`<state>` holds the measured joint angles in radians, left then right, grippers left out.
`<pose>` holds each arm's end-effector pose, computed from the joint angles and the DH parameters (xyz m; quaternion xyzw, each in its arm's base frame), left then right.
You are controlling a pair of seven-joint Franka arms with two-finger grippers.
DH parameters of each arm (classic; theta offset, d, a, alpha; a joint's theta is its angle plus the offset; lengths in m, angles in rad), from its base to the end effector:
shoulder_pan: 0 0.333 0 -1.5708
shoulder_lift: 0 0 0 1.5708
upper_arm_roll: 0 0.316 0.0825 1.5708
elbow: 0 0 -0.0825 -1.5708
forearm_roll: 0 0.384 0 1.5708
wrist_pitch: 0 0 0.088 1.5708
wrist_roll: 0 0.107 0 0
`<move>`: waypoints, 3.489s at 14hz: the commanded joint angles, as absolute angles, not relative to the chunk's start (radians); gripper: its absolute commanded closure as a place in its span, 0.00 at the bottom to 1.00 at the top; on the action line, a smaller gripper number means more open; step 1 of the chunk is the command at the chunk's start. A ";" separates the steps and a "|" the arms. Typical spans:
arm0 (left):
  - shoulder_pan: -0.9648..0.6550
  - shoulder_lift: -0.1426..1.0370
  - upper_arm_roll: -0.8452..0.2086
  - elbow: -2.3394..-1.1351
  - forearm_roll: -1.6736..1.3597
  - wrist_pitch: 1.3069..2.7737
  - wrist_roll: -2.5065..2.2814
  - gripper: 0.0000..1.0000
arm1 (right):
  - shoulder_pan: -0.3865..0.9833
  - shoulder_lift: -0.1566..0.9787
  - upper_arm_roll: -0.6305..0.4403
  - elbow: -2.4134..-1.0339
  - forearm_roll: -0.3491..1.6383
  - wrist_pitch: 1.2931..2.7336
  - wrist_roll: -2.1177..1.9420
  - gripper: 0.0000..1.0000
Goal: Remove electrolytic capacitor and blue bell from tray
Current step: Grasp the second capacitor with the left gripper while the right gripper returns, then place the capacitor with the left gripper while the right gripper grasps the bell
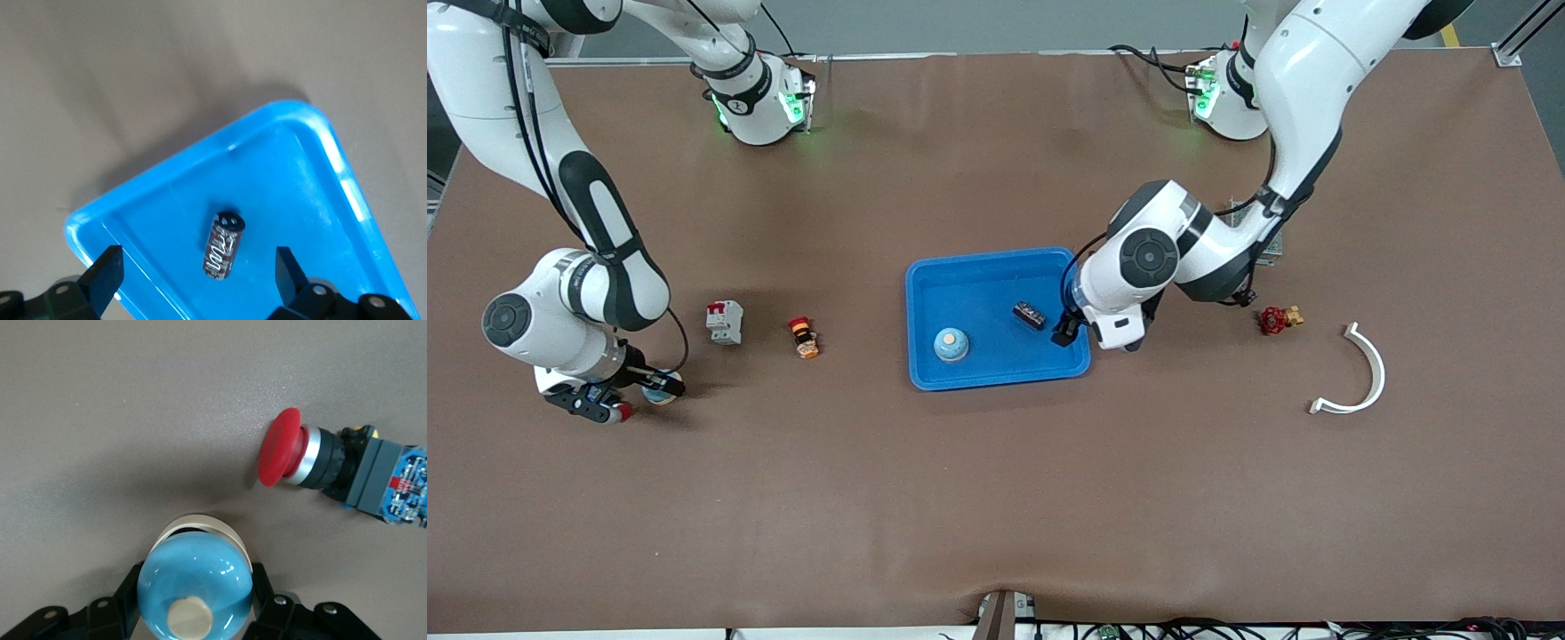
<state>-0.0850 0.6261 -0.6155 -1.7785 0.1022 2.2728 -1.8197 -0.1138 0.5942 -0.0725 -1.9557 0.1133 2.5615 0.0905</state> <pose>0.5245 -0.3923 0.2583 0.8341 0.5349 -0.1299 0.0343 0.6065 -0.1150 0.1709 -0.9839 0.1783 -0.0078 0.0108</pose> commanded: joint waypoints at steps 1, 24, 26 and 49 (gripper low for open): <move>-0.135 0.673 -0.595 -1.753 0.117 2.336 -1.880 0.07 | -0.126 0.637 -0.052 -1.914 0.140 2.571 0.097 0.01; -0.296 0.674 -0.428 -1.697 0.166 2.406 -1.941 1.00 | 0.317 0.517 0.026 -1.810 0.153 2.352 1.585 0.00; -0.266 0.635 -0.428 -1.692 0.173 2.334 -1.934 1.00 | 0.394 0.518 0.023 -1.807 0.137 2.353 1.708 0.00; 0.299 0.597 -0.430 -1.831 0.287 2.066 -1.084 1.00 | 0.637 0.730 0.025 -1.631 0.025 2.391 2.174 0.00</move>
